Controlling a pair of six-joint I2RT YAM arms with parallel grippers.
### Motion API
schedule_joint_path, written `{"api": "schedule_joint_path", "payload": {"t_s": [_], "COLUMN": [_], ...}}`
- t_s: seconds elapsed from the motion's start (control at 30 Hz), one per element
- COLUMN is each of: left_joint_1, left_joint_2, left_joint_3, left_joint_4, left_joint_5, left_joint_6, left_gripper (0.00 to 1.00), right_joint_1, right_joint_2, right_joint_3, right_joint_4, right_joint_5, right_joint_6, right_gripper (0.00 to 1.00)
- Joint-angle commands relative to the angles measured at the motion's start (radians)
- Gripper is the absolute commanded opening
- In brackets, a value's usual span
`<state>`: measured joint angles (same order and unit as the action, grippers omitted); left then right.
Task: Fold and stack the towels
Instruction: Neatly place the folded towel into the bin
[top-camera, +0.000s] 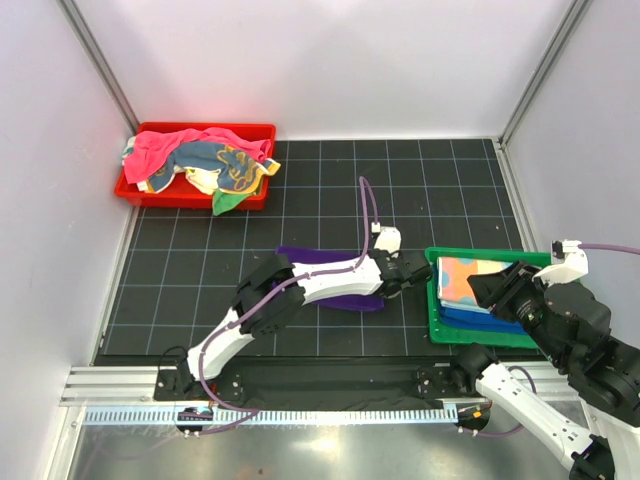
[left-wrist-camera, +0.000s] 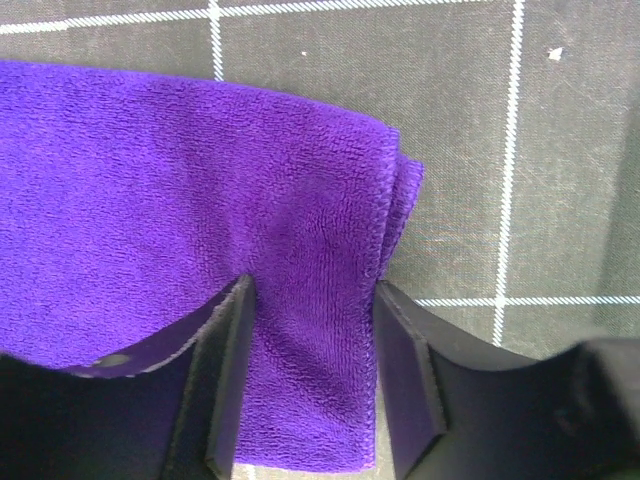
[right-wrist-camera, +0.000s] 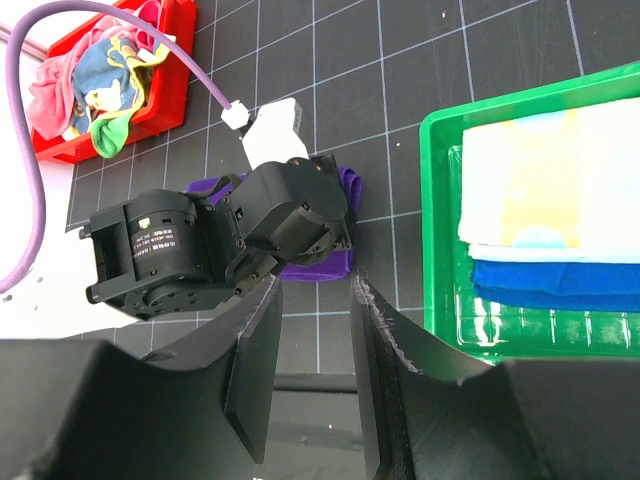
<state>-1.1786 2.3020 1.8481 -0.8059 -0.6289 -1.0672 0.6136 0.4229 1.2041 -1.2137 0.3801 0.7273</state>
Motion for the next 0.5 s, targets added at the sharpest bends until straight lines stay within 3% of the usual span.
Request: {"api": "schedule_joint_path", "payload": {"t_s": [0.0, 0.1, 0.13, 0.33, 0.47], "left_joint_1": [0.013, 0.013, 0.013, 0.013, 0.014], "left_joint_2": [0.007, 0.025, 0.028, 0.011, -0.032], "left_joint_3": [-0.023, -0.010, -0.013, -0.016, -0.016], "left_joint_4": [-0.021, -0.033, -0.030, 0.020, 0.077], "left_joint_5": [-0.005, 0.000, 0.008, 0.055, 0.119], "left_joint_6": [-0.014, -0.010, -0.007, 0.027, 0.032], "left_gripper": [0.52, 0.44, 0.35, 0.03, 0.00], "right_joint_1": [0.003, 0.003, 0.003, 0.003, 0.003], "right_joint_2": [0.010, 0.010, 0.010, 0.013, 0.014], "right_joint_3": [0.002, 0.002, 0.002, 0.014, 0.054], "right_joint_4": [0.017, 0.017, 0.017, 0.010, -0.007], "right_joint_5": [-0.004, -0.004, -0.004, 0.000, 0.006], "right_joint_6": [-0.019, -0.019, -0.019, -0.022, -0.028], "right_gripper": [0.41, 0.41, 0.41, 0.41, 0.41]}}
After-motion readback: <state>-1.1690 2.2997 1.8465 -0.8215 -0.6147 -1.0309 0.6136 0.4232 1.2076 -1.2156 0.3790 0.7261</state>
